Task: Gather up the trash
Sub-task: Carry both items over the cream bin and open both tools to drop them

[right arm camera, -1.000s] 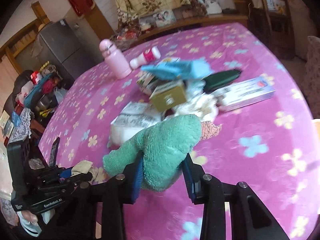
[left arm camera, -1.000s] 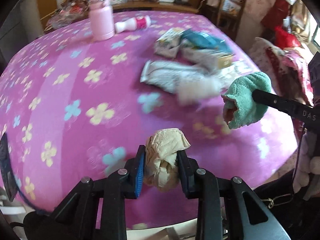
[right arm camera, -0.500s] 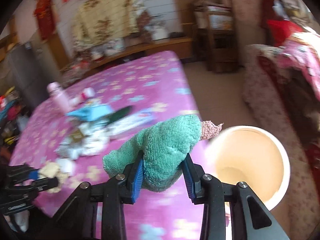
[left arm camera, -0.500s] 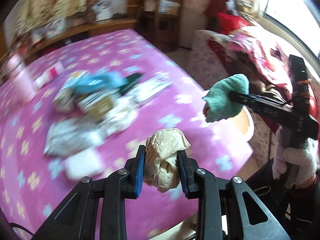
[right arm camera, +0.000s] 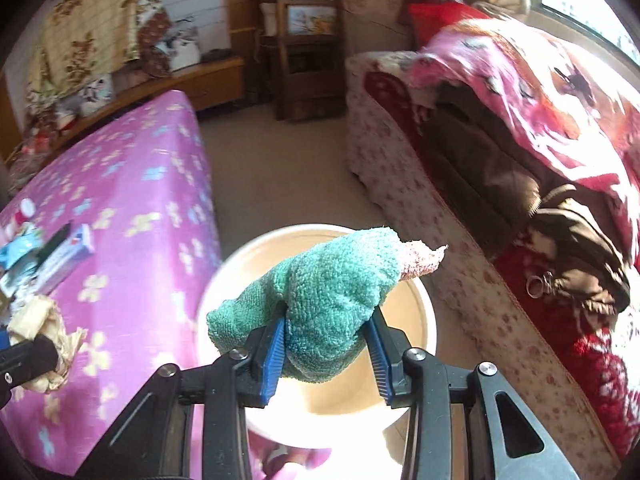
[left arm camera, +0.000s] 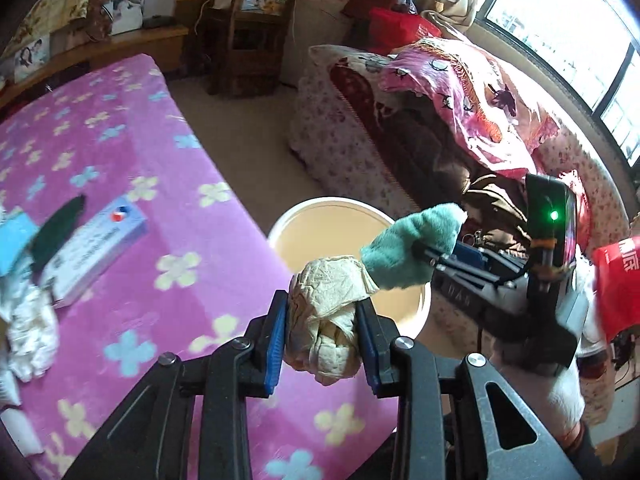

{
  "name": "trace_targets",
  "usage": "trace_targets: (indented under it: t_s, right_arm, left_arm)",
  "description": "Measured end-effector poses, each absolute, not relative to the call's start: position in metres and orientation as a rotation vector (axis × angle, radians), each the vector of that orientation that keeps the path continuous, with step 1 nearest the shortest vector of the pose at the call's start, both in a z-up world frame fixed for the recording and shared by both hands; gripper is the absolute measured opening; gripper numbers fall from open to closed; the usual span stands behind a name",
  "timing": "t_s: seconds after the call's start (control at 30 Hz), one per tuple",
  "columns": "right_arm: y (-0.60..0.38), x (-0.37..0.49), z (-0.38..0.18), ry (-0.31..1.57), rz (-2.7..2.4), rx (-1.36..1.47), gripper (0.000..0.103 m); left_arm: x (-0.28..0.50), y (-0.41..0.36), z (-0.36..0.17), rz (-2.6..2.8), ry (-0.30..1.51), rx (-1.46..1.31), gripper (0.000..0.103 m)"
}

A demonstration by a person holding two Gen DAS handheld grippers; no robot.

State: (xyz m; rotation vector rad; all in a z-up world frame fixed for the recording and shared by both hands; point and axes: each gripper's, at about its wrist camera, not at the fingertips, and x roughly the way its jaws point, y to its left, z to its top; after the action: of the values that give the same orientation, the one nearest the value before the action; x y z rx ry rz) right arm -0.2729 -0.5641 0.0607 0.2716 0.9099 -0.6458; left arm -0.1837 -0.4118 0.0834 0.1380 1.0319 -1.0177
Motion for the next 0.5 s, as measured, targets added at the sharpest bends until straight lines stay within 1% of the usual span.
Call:
trace_targets:
  t_s: [0.07, 0.1, 0.13, 0.17, 0.2, 0.33, 0.5]
  right_arm:
    - [-0.572, -0.278, 0.054, 0.919, -0.661, 0.292, 0.050]
    - [-0.575, -0.279, 0.052, 0.923, -0.661, 0.310, 0.053]
    - [-0.580, -0.282, 0.050, 0.918, -0.655, 0.333, 0.063]
    - [-0.583, -0.285, 0.050, 0.913, -0.648, 0.351, 0.074]
    - [-0.585, -0.288, 0.050, 0.906, -0.640, 0.371, 0.075]
    - [-0.585, -0.288, 0.047, 0.907, -0.631, 0.375, 0.075]
    - [-0.578, -0.283, 0.046, 0.917, -0.609, 0.353, 0.075]
  left_arm:
    - [-0.182, -0.425, 0.076, -1.027, 1.041, 0.126, 0.041]
    - [-0.182, -0.430, 0.073, -1.032, 1.044, 0.120, 0.048]
    - [-0.181, -0.433, 0.069, -1.031, 1.048, 0.114, 0.057]
    - [-0.180, -0.435, 0.067, -1.027, 1.052, 0.106, 0.061]
    - [-0.179, -0.436, 0.065, -1.025, 1.055, 0.094, 0.065]
    - [-0.178, -0.432, 0.060, -1.018, 1.068, 0.083, 0.065]
    - [-0.182, -0.418, 0.063, -0.974, 1.027, 0.125, 0.065]
